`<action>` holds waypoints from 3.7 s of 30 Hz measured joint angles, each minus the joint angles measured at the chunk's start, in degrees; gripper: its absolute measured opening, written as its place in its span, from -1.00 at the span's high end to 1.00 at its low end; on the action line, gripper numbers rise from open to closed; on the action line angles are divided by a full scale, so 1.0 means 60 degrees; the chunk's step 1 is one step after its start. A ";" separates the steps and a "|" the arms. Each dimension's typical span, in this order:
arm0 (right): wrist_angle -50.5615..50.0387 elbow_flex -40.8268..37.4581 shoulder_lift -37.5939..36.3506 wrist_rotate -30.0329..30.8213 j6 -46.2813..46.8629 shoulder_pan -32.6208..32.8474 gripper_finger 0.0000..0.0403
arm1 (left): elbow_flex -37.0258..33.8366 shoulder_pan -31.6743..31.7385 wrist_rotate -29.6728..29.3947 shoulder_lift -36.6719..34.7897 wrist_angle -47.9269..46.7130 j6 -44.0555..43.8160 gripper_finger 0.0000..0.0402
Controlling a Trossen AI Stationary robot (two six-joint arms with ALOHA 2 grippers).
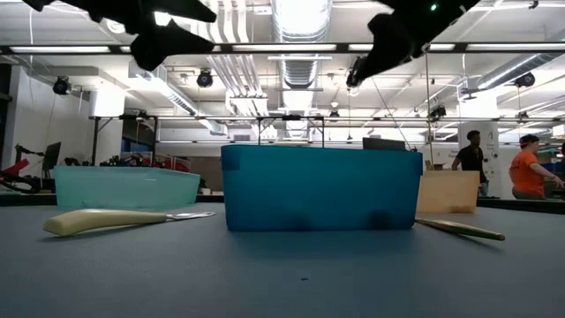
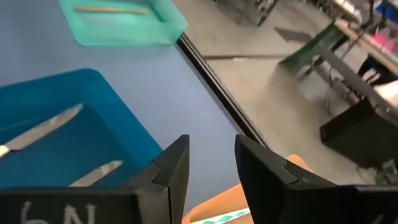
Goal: Sort silverware by color (type)
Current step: Put the yellow knife into the blue bin
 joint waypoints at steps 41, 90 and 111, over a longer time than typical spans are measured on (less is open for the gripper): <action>0.1697 -0.0007 0.0007 0.1003 -0.2417 0.1762 0.40 | 0.3036 -0.2551 0.2291 0.5605 -0.6771 -0.9585 -0.07; 0.1696 -0.0011 0.0022 0.0954 -0.2482 0.1762 0.40 | 0.5031 -0.2595 0.1400 0.8663 -0.8537 -1.1532 0.73; 0.1697 -0.0014 0.0022 0.0917 -0.2482 0.1762 0.40 | 0.4962 -0.2978 0.0638 0.7528 -1.0914 -1.2115 0.73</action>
